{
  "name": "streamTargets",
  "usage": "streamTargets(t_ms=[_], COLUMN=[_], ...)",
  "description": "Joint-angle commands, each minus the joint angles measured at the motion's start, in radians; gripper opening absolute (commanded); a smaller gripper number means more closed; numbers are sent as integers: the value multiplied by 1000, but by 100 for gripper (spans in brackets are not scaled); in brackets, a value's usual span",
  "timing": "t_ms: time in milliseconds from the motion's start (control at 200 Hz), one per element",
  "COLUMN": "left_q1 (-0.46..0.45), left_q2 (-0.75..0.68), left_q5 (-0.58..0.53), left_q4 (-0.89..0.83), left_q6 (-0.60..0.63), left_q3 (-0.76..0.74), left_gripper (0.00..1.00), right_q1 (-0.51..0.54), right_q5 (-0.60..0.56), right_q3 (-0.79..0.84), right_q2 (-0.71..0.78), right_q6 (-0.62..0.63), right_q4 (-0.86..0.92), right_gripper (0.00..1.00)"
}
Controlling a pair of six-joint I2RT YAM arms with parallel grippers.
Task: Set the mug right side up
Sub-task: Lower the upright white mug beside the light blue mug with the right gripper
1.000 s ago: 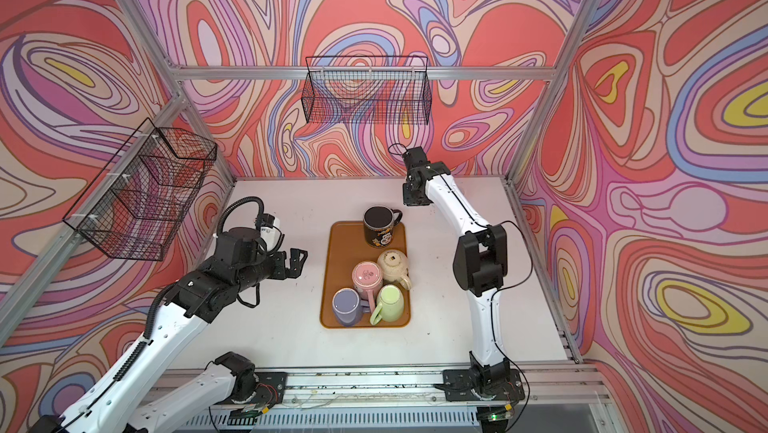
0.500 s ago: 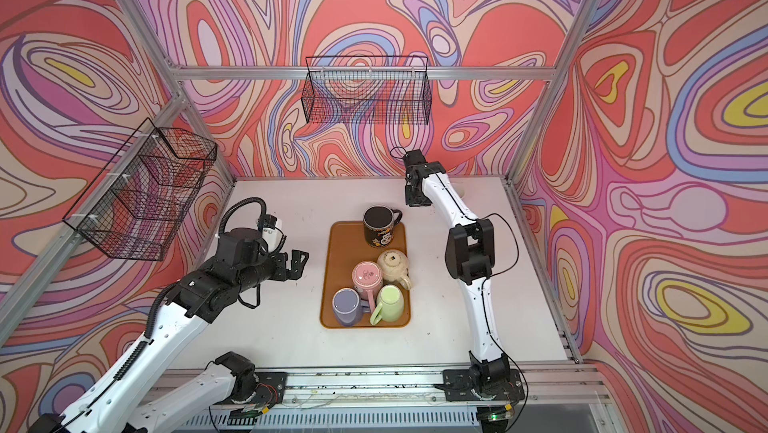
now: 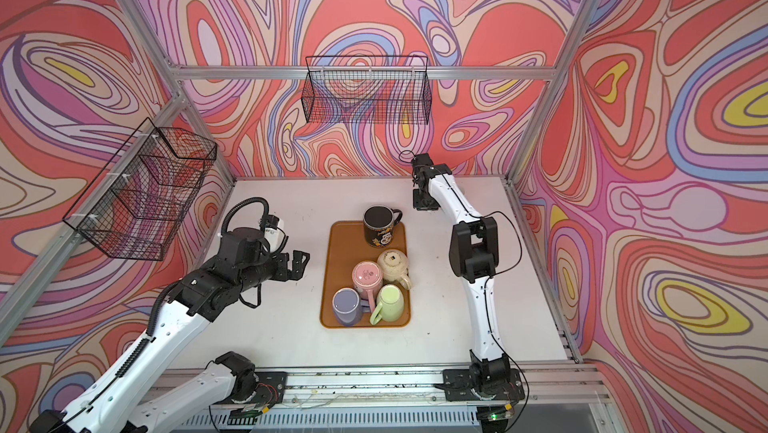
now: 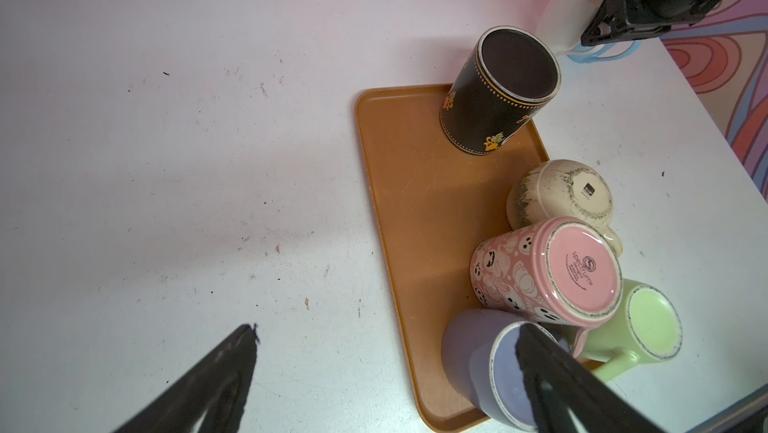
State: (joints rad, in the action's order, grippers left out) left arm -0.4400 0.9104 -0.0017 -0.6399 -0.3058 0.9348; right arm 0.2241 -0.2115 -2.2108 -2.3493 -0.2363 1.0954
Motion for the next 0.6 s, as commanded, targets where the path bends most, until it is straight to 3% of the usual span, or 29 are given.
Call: streamTargets(t_ms=[0,596], left_q1=[-6,-6], left_q2=[2,15], left_q5=[-10,-8], left_q4=[-26,-29], left_q6=[19,20], left_q3=[-10,-9], left_gripper=[100,100], right_q1=[-11,-25], right_q5=[-6,-12], right_q3=[11,46], right_q2=[10,-13], right_q6=[2,22], right_q4=[-55,-70], right_gripper=[0,3])
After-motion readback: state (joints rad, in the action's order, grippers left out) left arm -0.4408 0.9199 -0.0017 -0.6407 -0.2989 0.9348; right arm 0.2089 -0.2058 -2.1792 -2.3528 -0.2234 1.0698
